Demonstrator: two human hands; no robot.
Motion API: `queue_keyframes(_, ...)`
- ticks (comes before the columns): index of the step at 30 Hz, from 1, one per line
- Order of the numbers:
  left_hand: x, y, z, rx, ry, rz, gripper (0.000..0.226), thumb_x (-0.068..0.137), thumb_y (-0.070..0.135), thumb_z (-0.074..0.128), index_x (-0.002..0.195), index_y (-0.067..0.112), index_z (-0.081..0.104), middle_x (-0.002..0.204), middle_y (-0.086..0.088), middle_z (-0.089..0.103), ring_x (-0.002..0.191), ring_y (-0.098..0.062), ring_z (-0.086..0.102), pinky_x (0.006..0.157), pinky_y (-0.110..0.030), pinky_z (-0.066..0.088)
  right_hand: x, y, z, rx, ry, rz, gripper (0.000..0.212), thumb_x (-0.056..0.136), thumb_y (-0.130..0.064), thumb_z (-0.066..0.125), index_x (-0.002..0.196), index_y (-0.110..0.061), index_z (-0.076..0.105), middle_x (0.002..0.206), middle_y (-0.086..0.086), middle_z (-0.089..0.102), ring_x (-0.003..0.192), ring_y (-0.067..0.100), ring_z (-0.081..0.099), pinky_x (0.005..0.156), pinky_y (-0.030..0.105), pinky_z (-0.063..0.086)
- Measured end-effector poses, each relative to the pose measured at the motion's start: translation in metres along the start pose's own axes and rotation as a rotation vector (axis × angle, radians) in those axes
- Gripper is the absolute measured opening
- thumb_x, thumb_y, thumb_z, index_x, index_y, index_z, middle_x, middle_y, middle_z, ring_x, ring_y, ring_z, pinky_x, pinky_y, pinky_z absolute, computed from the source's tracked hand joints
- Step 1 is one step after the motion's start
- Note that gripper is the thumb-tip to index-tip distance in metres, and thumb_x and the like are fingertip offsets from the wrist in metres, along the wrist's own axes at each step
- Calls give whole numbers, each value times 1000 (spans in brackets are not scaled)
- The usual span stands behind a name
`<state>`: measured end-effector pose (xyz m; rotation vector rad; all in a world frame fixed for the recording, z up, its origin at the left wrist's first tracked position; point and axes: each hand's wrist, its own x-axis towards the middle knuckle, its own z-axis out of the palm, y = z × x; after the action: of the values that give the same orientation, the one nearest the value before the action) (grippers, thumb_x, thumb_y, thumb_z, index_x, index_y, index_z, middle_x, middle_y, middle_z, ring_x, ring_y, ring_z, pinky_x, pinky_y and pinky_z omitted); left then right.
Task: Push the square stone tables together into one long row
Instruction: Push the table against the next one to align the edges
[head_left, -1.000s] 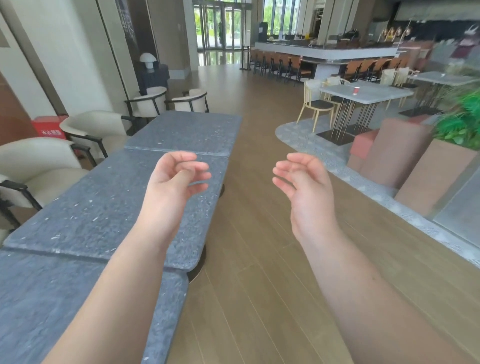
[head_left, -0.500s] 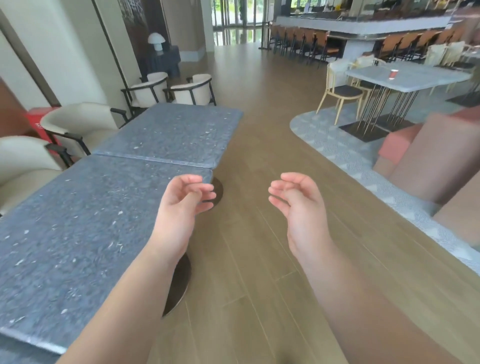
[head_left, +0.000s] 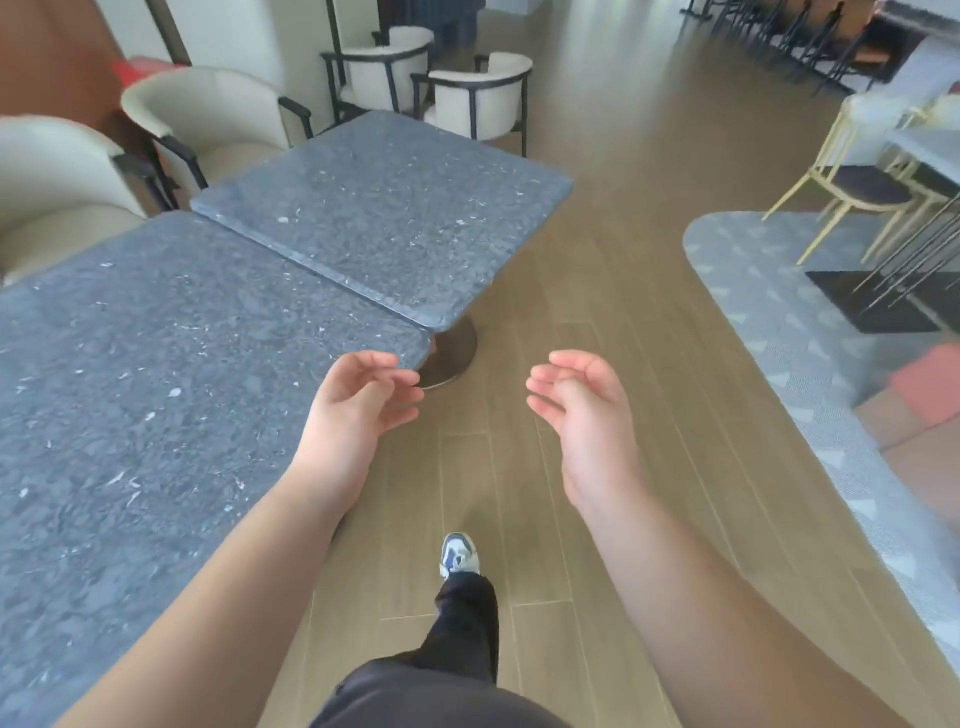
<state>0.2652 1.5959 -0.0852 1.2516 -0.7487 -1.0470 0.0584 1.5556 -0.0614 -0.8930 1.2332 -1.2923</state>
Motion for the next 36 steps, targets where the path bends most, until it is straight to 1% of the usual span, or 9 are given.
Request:
queue_keyframes(4,105,-20,17,-18,94,-25,16,97,9,50,100,19,62,90,2,75,86,-18,74,78,-31,62,121,22,34,-73,-39,75,32,92,5,42,103,-15,64,88,-1,72,88,13,71,79,26,57)
queue_keyframes(10,250,-25,25,-93,317,-215,17,99,2,51,99,17,60,81,3,76,80,-20,73,75,-33,61,291,34,83,-246,-62,223,32,93,2,38,98,-18,62,88,0,70,82,12,70,78,28,57)
queue_keyframes(16,323,-73,40,-248,405,-491,15,97,1,56,108,11,61,89,-7,77,80,-23,76,79,-44,61,413,74,108,-290,-89,428,28,95,2,37,100,-15,59,92,6,68,82,17,68,73,30,56)
queue_keyframes(22,378,-160,77,-348,486,-746,15,95,-1,60,107,8,60,85,-8,77,83,-27,74,86,-47,59,537,159,134,-441,-251,704,22,100,-5,38,113,-10,55,99,7,64,87,20,67,71,32,57)
queue_keyframes(26,420,-205,124,-566,655,-836,12,99,2,54,110,5,58,101,-16,67,93,-34,70,83,-48,59,606,203,146,-610,-414,961,14,100,-11,44,111,-9,53,103,10,61,89,24,67,70,36,54)
queue_keyframes(29,449,-229,163,-808,774,-902,15,104,7,47,113,-1,56,116,-21,61,99,-37,67,78,-45,57,645,214,150,-699,-537,1109,23,102,-15,47,122,-7,51,118,17,59,96,29,66,78,40,53)
queue_keyframes(31,465,-241,184,-945,885,-898,32,106,8,43,133,-8,48,139,-25,52,119,-39,59,88,-44,53,661,216,151,-691,-569,1195,23,103,-17,48,123,-8,53,125,19,55,107,33,63,87,42,51)
queue_keyframes(33,482,-252,199,-1047,976,-854,45,106,8,42,148,-8,35,156,-23,38,141,-39,43,104,-44,45,672,217,154,-656,-586,1275,16,103,-17,47,113,-8,56,130,18,54,120,35,58,96,43,48)
queue_keyframes(36,503,-264,209,-1115,1092,-729,42,106,11,49,146,2,42,161,-17,34,148,-34,35,115,-41,36,683,224,162,-584,-566,1363,18,104,-22,51,109,-6,57,137,19,55,129,34,54,106,44,44)
